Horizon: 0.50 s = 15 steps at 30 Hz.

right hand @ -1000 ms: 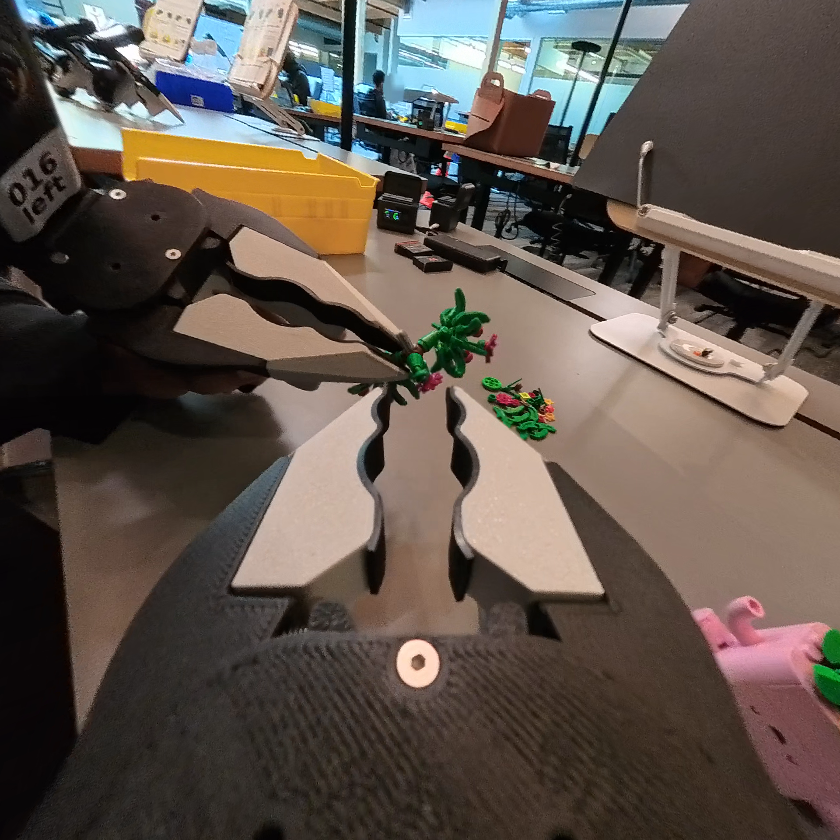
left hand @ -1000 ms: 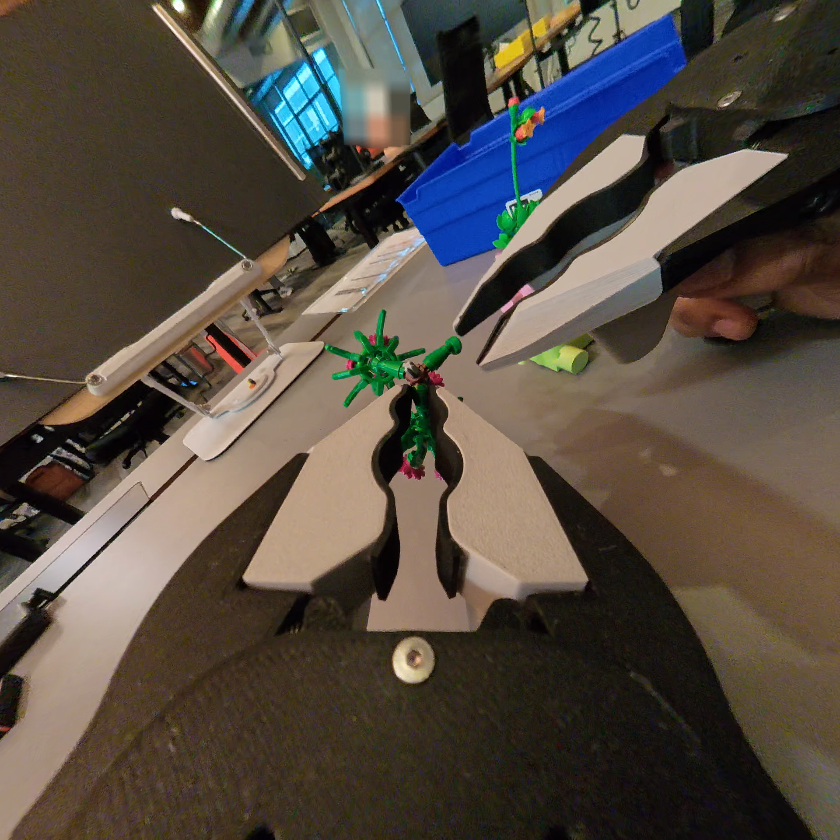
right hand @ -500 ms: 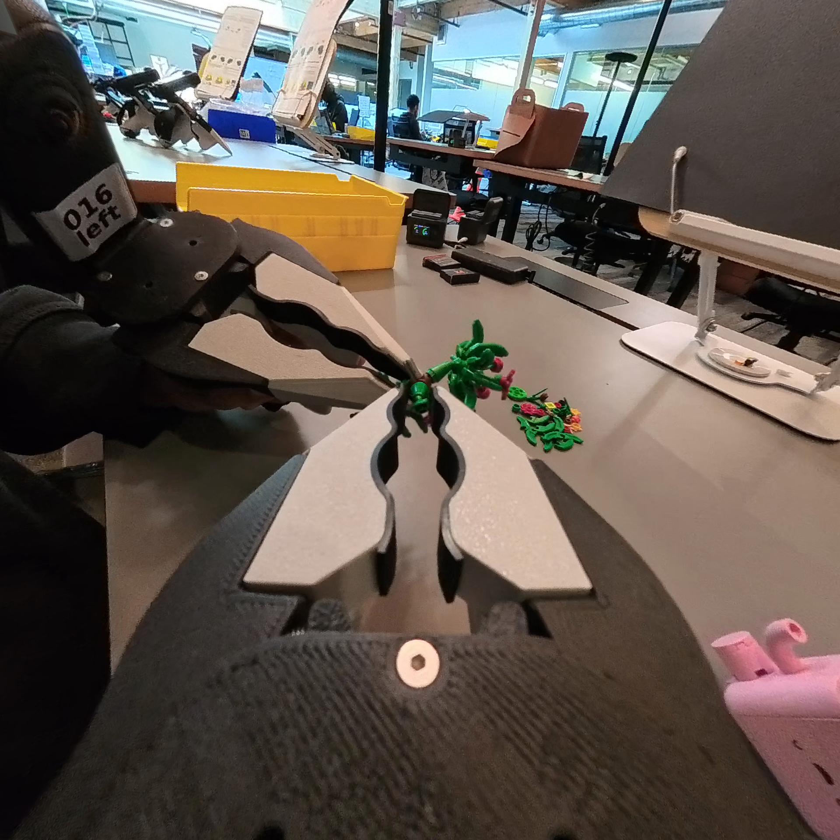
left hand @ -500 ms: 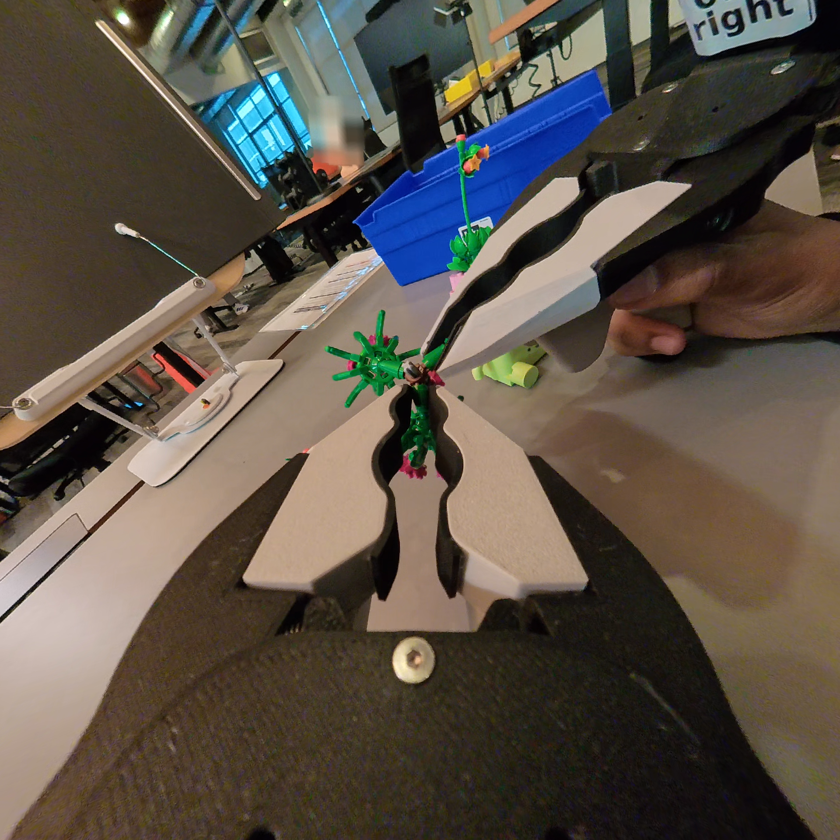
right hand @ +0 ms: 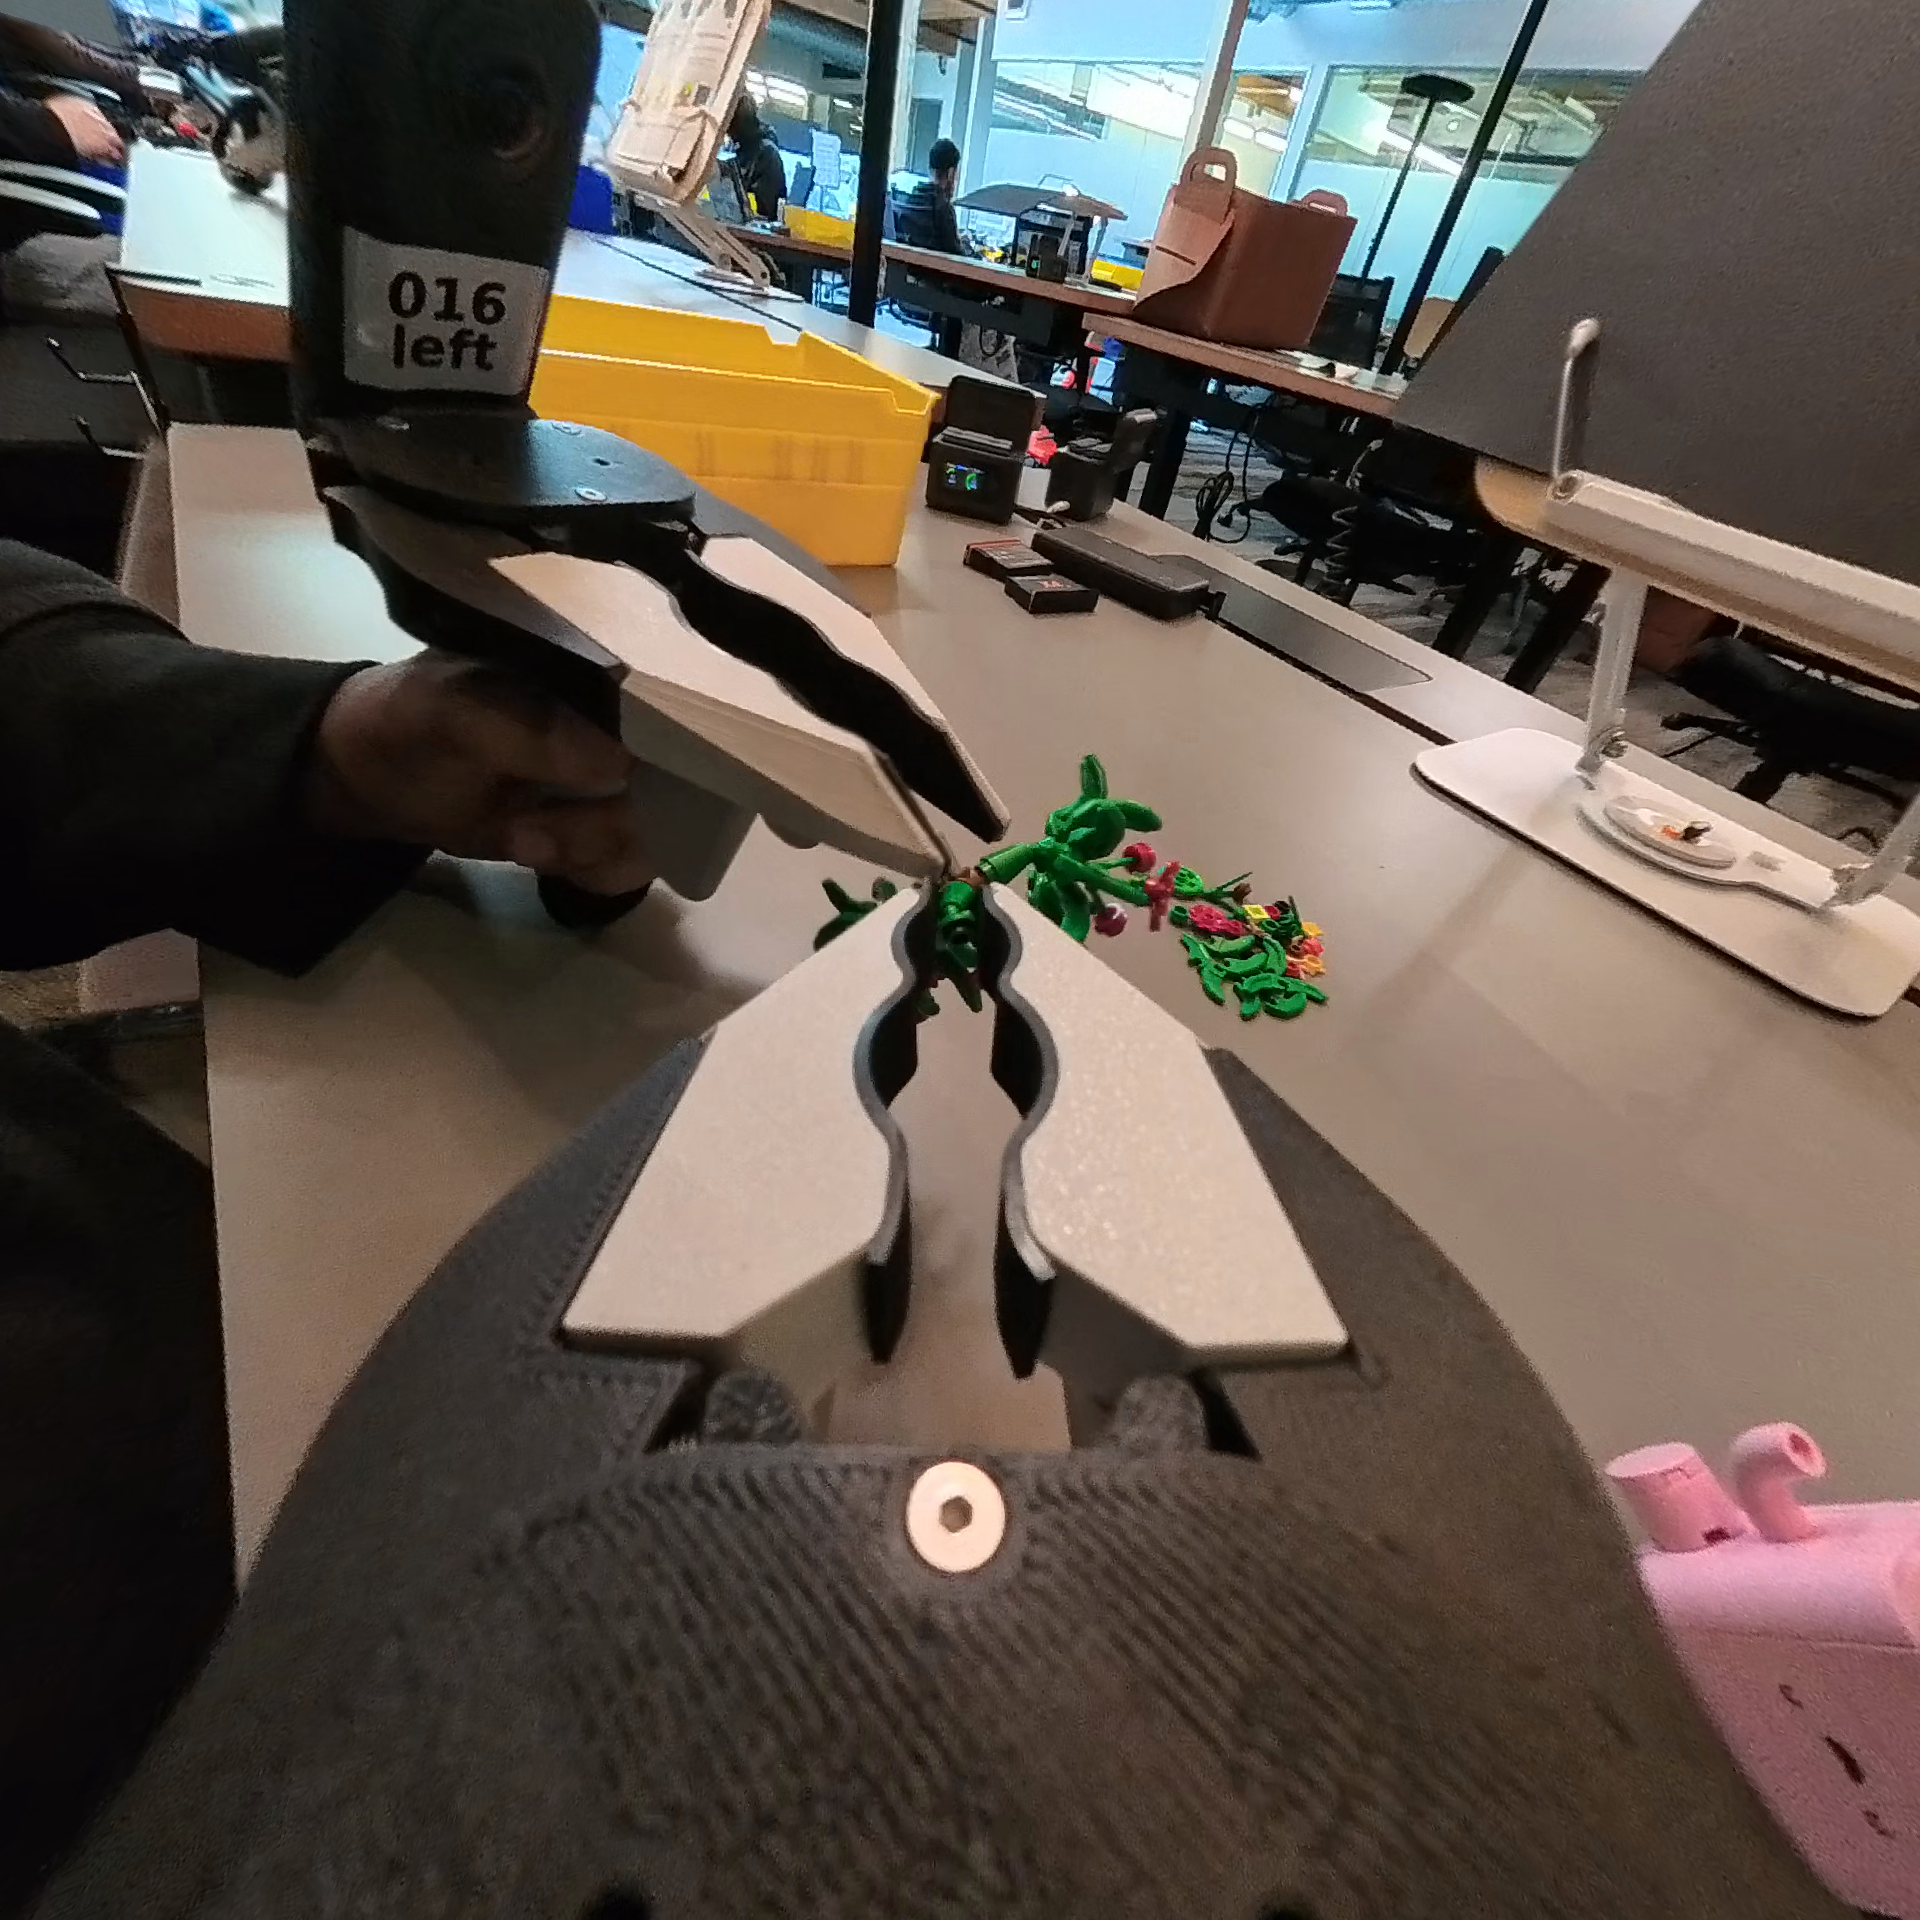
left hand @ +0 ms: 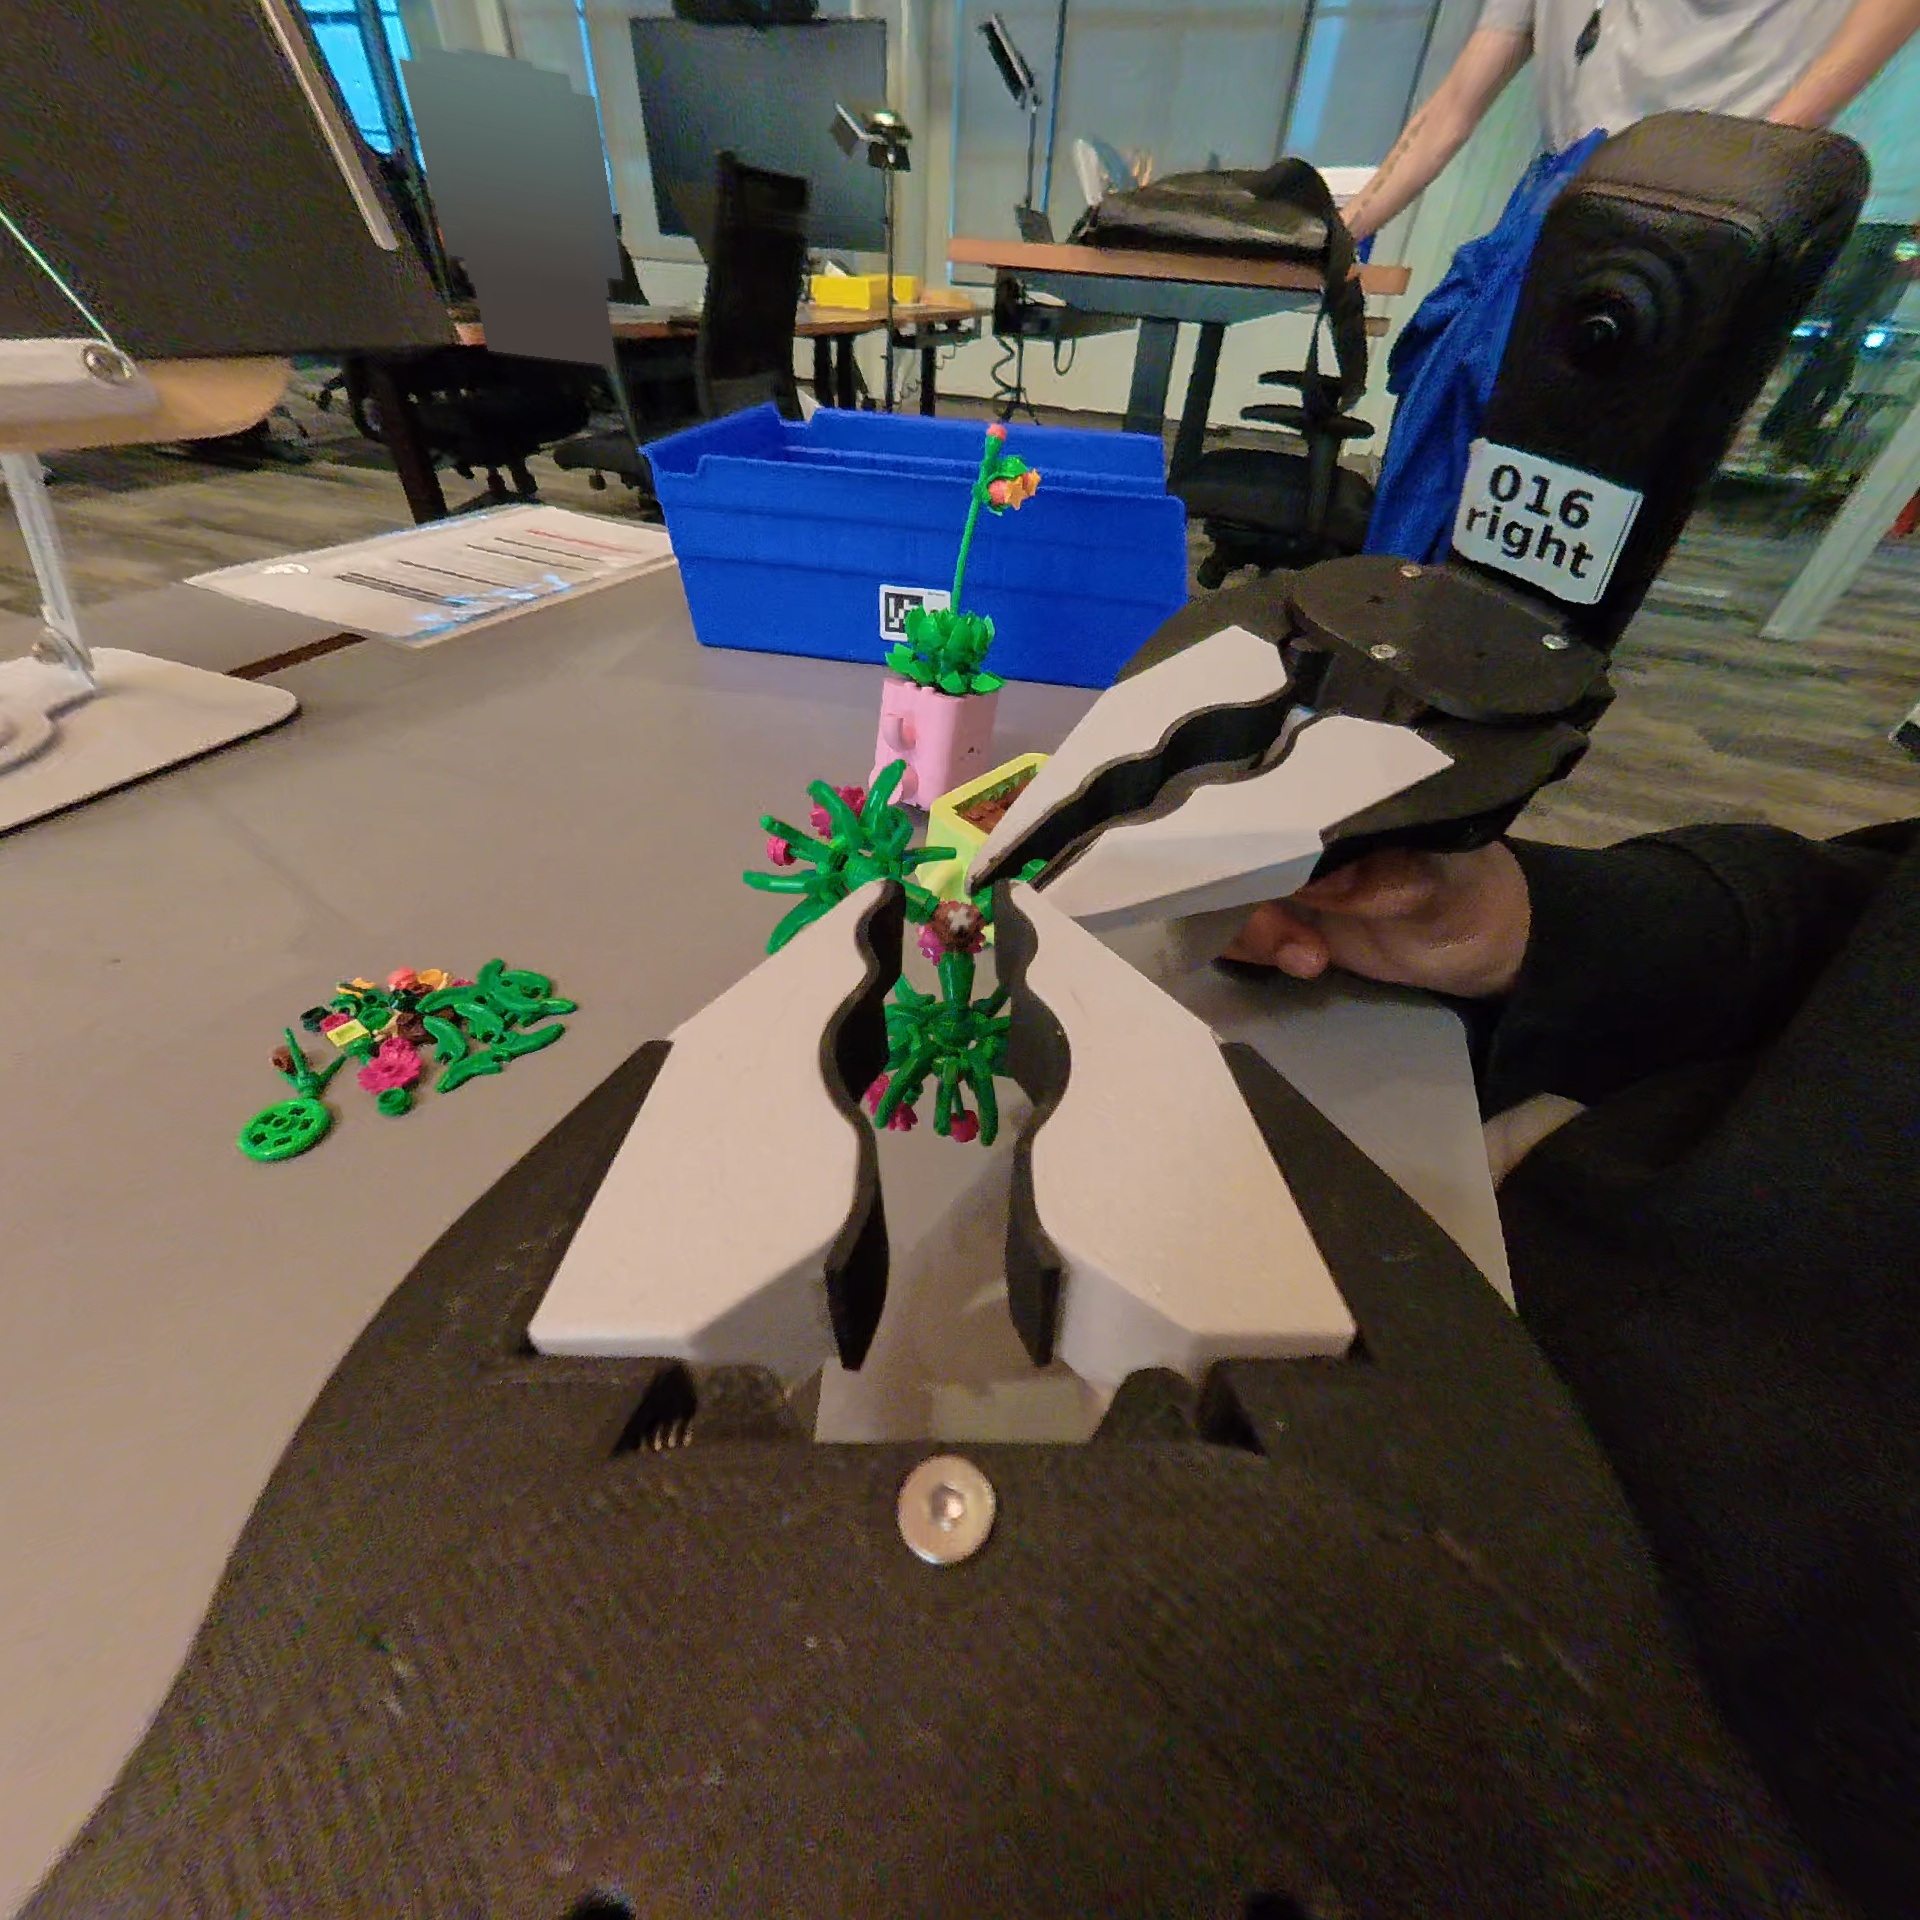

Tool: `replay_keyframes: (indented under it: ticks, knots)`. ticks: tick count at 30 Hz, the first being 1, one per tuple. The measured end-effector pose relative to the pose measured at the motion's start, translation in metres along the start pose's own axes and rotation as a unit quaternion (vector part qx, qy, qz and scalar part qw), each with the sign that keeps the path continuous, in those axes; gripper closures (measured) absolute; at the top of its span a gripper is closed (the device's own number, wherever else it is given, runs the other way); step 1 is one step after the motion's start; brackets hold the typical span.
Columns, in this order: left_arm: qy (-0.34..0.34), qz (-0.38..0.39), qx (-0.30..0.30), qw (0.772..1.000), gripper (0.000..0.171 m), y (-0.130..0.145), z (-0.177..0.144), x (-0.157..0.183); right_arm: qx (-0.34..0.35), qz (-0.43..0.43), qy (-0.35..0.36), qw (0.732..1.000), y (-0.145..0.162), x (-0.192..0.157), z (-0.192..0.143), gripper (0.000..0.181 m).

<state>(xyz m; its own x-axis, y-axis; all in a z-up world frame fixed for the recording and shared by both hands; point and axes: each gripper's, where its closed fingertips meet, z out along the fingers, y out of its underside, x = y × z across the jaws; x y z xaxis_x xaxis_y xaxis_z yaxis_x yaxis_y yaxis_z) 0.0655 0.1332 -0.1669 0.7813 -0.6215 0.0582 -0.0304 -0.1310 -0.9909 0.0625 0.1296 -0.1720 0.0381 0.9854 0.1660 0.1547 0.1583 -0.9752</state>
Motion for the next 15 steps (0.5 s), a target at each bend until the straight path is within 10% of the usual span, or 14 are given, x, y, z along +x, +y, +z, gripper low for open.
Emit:
replay_keyframes:
  ticks: [15]
  knots:
    - [0.043,-0.074,-0.008,0.996,0.169,0.0034,-0.0009,-0.0005,-0.010,-0.058,0.048,0.997,0.0003,0.0046,-0.0003,0.177]
